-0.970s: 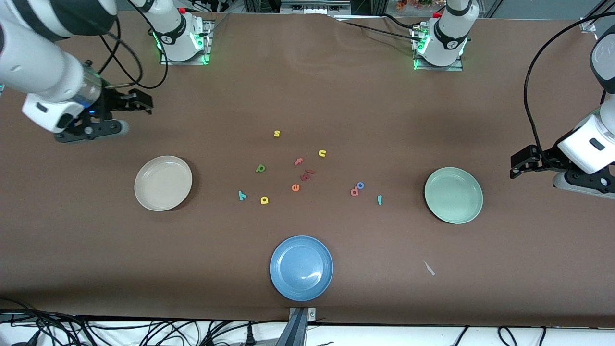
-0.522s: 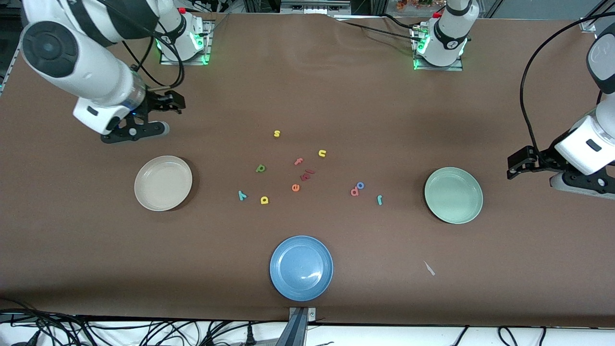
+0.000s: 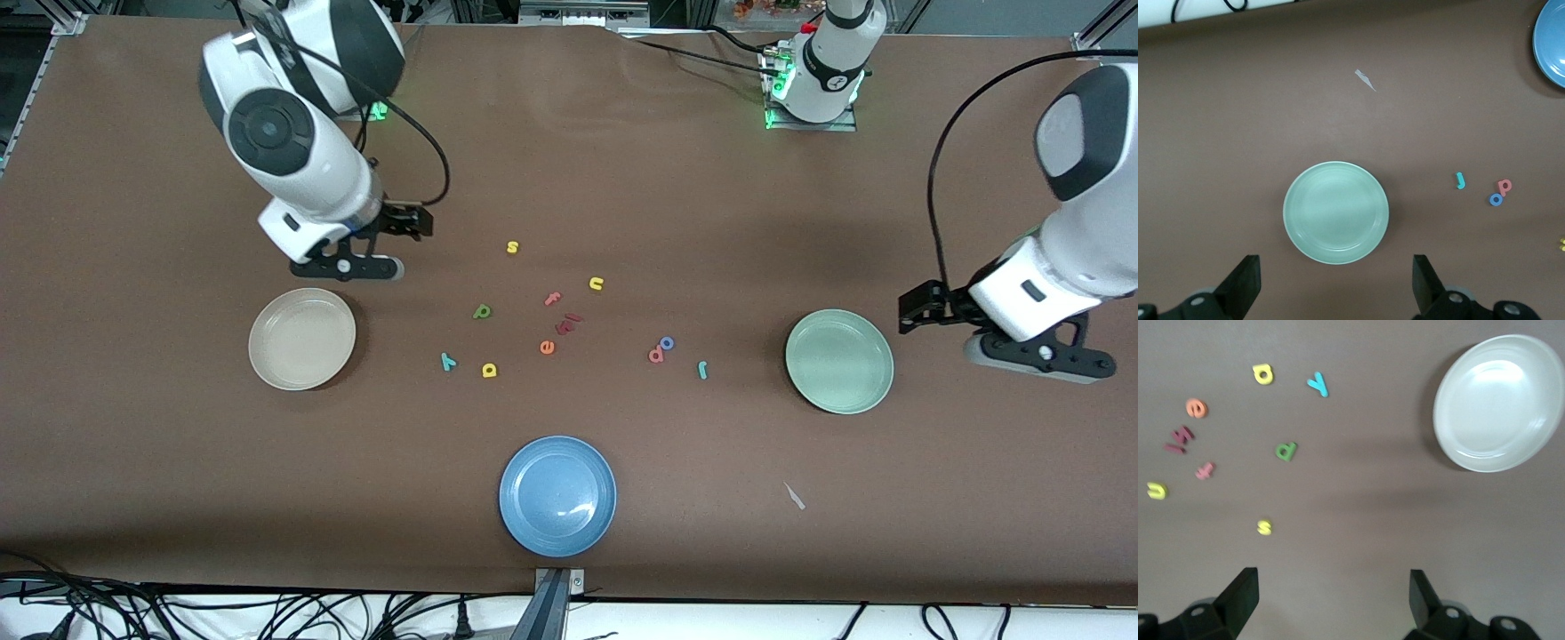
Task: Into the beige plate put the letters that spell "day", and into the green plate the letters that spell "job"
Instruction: 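Move the right gripper toward the letters while the left gripper follows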
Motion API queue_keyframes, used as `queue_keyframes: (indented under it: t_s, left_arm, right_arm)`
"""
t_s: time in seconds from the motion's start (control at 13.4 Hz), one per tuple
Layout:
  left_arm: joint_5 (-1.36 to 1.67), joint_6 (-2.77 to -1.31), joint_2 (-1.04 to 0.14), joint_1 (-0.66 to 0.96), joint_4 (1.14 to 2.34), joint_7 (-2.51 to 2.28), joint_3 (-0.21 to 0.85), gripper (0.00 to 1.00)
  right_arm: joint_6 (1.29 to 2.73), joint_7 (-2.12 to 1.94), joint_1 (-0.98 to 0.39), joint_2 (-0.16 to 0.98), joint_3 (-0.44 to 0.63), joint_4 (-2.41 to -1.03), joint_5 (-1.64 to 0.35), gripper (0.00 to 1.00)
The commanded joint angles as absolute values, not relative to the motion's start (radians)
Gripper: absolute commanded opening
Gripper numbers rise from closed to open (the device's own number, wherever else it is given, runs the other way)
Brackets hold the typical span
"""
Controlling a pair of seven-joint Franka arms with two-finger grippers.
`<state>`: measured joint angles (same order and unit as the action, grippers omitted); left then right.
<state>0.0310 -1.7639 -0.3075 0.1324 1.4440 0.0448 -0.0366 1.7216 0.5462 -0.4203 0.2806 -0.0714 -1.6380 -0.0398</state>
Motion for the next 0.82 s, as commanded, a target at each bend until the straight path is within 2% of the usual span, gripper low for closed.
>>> queue_keyframes:
  t_s: [0.0, 0.22, 0.52, 0.75]
  left_arm:
    - [0.089, -1.752, -0.360, 0.182, 1.436, -0.113, -0.038, 1.00]
    - [0.139, -1.753, -0.429, 0.189, 1.437, -0.236, 0.003, 1.00]
    - [0.141, -1.769, -0.555, 0.264, 1.427, -0.336, 0.018, 1.00]
    - [0.181, -1.871, -0.609, 0.299, 1.430, -0.393, 0.020, 1.00]
  right_arm:
    - [1.814, 0.693, -0.446, 0.373, -0.066, -1.626, -0.064, 1.00]
    - [1.885, 0.767, -0.459, 0.417, -0.066, -1.641, -0.064, 1.00]
    - [2.171, 0.938, -0.477, 0.480, -0.066, -1.758, -0.066, 1.00]
    - [2.227, 0.977, -0.482, 0.528, -0.067, -1.779, -0.083, 1.00]
